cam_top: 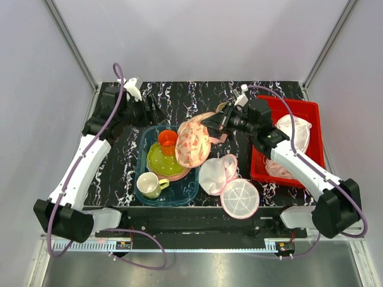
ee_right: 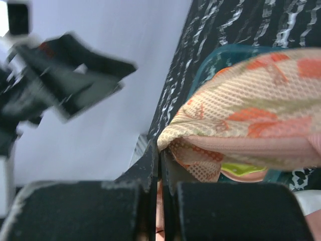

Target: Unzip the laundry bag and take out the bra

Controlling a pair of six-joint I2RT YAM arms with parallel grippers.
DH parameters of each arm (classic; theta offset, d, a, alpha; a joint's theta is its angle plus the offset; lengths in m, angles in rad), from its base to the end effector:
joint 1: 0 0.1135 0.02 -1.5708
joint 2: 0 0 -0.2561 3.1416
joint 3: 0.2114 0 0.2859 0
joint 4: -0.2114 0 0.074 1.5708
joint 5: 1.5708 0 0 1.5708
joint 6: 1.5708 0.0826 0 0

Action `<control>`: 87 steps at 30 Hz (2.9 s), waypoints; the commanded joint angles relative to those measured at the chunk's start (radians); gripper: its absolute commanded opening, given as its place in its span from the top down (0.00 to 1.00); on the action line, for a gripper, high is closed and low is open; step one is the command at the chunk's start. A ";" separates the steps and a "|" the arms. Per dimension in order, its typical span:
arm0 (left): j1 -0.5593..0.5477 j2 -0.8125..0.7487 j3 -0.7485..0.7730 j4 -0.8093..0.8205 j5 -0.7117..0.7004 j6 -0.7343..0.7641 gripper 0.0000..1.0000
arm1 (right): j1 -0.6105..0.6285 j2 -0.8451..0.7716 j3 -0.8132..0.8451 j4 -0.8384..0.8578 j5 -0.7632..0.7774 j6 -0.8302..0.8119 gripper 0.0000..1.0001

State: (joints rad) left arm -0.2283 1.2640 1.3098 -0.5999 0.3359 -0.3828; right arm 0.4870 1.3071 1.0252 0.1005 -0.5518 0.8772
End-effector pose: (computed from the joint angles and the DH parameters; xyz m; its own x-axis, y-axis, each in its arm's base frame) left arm 0.3332 -0.1054 0.3504 -0.6572 -0.2093 -0.7240 0.2600 0.8387 -0.4785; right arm 0.3159 0.2163 0.3146 -0.7588 0.3392 -0.5561 -0.4235 0.3918 0.8168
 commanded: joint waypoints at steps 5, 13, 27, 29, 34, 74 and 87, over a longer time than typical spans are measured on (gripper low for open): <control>-0.117 -0.219 -0.141 0.005 0.010 -0.016 0.21 | 0.035 0.092 0.111 -0.156 0.220 0.049 1.00; -0.281 -0.249 -0.193 -0.037 -0.009 -0.060 0.21 | 0.038 0.115 0.173 -0.165 0.260 0.013 1.00; -0.186 -0.146 -0.236 0.051 0.138 -0.130 0.18 | 0.038 0.057 0.107 -0.067 0.064 -0.024 1.00; -0.184 -0.137 -0.251 0.046 0.129 -0.137 0.17 | 0.036 0.040 0.099 -0.038 0.026 -0.035 1.00; -0.184 -0.143 -0.279 0.098 0.178 -0.143 0.10 | 0.038 0.021 0.124 -0.032 -0.094 -0.063 1.00; -0.177 -0.325 -0.492 0.496 0.414 -0.295 0.19 | 0.033 0.152 0.087 -0.007 -0.045 0.193 1.00; -0.177 -0.229 -0.282 0.246 0.198 -0.177 1.00 | 0.033 0.097 0.056 -0.132 0.013 0.134 0.34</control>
State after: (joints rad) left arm -0.4129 1.0000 0.8875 -0.2749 0.6865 -0.6415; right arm 0.5133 1.4559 1.0744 0.0399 -0.5472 1.0496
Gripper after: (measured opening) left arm 0.035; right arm 0.296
